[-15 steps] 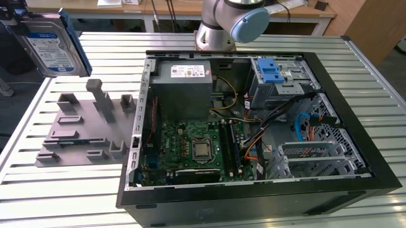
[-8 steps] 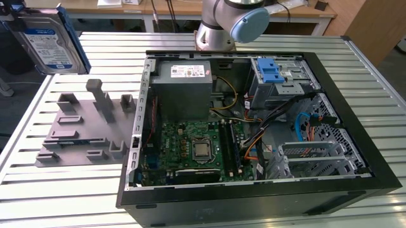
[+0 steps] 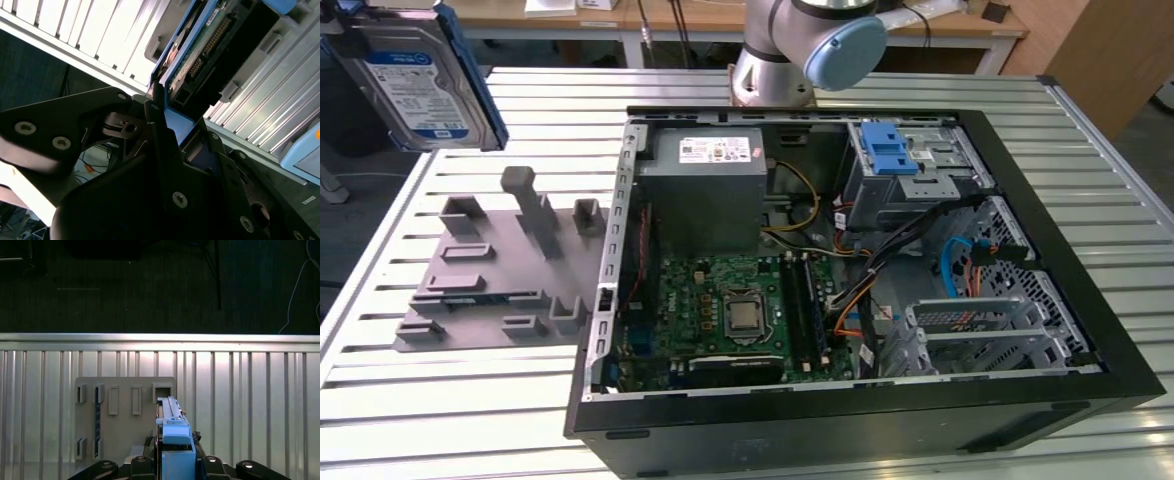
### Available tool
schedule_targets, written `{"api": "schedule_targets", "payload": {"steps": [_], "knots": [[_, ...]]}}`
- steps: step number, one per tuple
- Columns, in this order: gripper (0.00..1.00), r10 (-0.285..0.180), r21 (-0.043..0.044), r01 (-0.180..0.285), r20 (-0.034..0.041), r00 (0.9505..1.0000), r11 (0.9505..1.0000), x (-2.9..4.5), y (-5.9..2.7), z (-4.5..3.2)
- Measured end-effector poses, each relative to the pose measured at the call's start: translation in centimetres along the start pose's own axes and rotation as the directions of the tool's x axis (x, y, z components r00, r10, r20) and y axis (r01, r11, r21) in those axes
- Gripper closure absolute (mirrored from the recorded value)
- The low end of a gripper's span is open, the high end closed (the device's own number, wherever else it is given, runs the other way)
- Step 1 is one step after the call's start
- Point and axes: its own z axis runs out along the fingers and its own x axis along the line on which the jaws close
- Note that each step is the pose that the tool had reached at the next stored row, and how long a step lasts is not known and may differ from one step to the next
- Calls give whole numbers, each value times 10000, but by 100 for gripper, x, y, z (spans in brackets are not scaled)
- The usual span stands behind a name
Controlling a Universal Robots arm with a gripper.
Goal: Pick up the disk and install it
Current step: 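Pick up the disk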
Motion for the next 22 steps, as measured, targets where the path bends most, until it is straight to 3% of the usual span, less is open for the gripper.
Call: {"api": "schedule_targets", "payload": {"steps": [7,16,17,22], "knots": [[64,0,0,0,-1,10000,10000,-2,1,-68],[64,-1,1,1,0,10000,10000,-4,4,-222],[64,0,0,0,0,10000,10000,-7,6,-312],[64,0,1,0,1,10000,10000,-9,8,-420]]}}
